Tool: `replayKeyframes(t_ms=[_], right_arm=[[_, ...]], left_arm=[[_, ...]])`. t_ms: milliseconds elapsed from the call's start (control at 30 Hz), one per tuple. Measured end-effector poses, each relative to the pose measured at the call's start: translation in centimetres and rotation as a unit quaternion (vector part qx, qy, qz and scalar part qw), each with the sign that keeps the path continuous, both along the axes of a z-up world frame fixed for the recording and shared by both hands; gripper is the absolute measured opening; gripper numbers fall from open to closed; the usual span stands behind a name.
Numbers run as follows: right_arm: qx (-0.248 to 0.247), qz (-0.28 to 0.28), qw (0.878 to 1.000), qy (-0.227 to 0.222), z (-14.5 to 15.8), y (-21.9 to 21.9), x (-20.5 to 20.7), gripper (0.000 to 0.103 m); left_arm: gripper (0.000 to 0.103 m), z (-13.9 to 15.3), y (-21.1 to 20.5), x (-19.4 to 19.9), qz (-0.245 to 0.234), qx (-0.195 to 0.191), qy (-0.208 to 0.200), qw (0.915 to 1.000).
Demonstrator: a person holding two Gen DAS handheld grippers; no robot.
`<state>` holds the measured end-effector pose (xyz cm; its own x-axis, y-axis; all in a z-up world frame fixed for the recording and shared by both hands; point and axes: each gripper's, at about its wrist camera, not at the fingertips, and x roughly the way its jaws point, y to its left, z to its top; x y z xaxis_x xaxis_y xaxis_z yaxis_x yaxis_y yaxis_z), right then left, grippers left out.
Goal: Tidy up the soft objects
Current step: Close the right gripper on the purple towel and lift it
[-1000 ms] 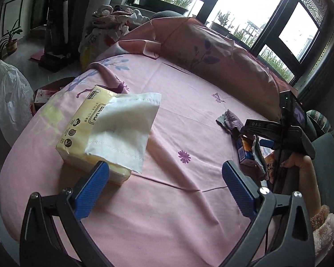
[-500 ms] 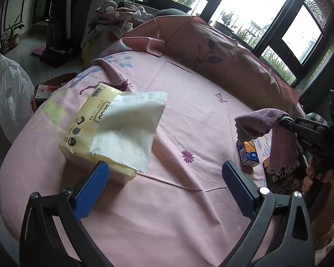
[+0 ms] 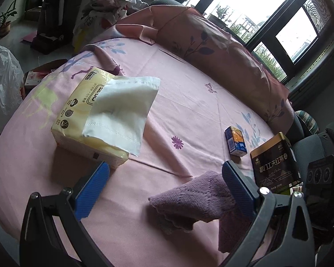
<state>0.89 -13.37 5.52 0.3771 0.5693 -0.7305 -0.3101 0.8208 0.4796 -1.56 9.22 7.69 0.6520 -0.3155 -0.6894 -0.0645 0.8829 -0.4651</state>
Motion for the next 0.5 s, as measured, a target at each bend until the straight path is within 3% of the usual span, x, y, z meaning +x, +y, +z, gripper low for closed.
replayKeyframes(t_ms=[167, 233, 300, 333, 367, 400, 433, 500], right_arm=[[-0.097, -0.039, 0.995, 0.002, -2.5, 0.5, 1.0, 0.007], [-0.112, -0.056, 0.992, 0.002, -2.7, -0.1, 1.7, 0.007], [-0.113, -0.069, 0.991, 0.006, -2.6, -0.8, 2.0, 0.014], [-0.112, -0.075, 0.991, 0.006, -2.4, -1.2, 2.0, 0.028], [-0.112, -0.083, 0.99, 0.005, -2.1, -1.7, 2.0, 0.049], [-0.108, -0.092, 0.99, 0.0, -1.8, -2.1, 1.7, 0.059], [-0.105, -0.105, 0.989, -0.006, -1.4, -2.6, 1.4, 0.067], [-0.095, -0.122, 0.988, -0.009, -0.7, -3.6, 1.0, 0.067]], left_arm=[[0.101, -1.6, -1.9, 0.8, -0.029, 0.037, 0.031, 0.9984], [0.1, -2.4, -2.7, 1.2, -0.04, 0.052, 0.048, 0.9967], [0.1, -3.0, -3.4, 1.5, -0.055, 0.056, 0.058, 0.9952], [0.1, -3.2, -3.8, 1.5, -0.065, 0.056, 0.061, 0.9944], [0.099, -3.3, -4.2, 1.5, -0.075, 0.056, 0.064, 0.9936], [0.099, -3.5, -4.5, 1.5, -0.084, 0.054, 0.066, 0.9928], [0.098, -3.6, -4.8, 1.4, -0.091, 0.05, 0.069, 0.9923], [0.096, -4.0, -5.4, 1.4, -0.105, 0.044, 0.08, 0.9903]])
